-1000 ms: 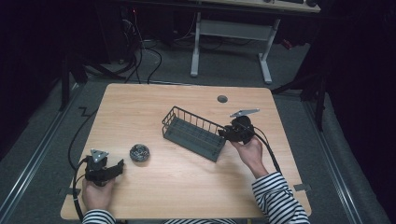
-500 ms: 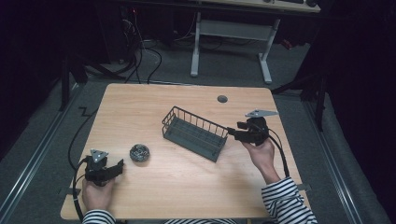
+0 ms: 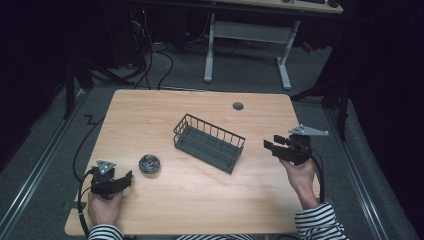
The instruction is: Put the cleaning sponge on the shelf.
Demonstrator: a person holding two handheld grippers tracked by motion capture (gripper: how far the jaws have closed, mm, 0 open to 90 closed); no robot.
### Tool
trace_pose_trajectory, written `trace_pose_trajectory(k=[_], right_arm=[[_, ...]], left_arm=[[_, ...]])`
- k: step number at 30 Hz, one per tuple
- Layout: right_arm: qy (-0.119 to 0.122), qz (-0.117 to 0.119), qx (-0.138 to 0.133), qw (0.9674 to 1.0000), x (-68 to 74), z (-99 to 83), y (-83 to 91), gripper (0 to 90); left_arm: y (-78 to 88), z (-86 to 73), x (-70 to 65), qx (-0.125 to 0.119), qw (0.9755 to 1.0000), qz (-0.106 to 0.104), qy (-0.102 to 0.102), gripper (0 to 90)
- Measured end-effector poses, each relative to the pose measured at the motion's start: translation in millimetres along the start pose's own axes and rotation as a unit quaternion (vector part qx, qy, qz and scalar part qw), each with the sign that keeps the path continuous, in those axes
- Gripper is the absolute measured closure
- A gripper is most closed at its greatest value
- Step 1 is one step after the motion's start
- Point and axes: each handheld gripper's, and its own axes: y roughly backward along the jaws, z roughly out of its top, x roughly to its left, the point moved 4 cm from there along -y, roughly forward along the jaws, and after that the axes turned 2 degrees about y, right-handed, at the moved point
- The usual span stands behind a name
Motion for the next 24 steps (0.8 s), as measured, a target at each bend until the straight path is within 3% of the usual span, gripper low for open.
trace_pose_trajectory(k=[11,24], right_arm=[[-0.026,-0.014,-0.011,0.9995,-21.1,-28.7,24.1,47.6],[-0.042,-0.020,-0.009,0.9989,-28.7,-56.4,27.8,47.5]], left_arm=[[0.0,0.0,0.0,0.000,1.0000,0.000,0.000,28.5],[-0.1,0.0,0.0,0.000,1.0000,0.000,0.000,28.5]])
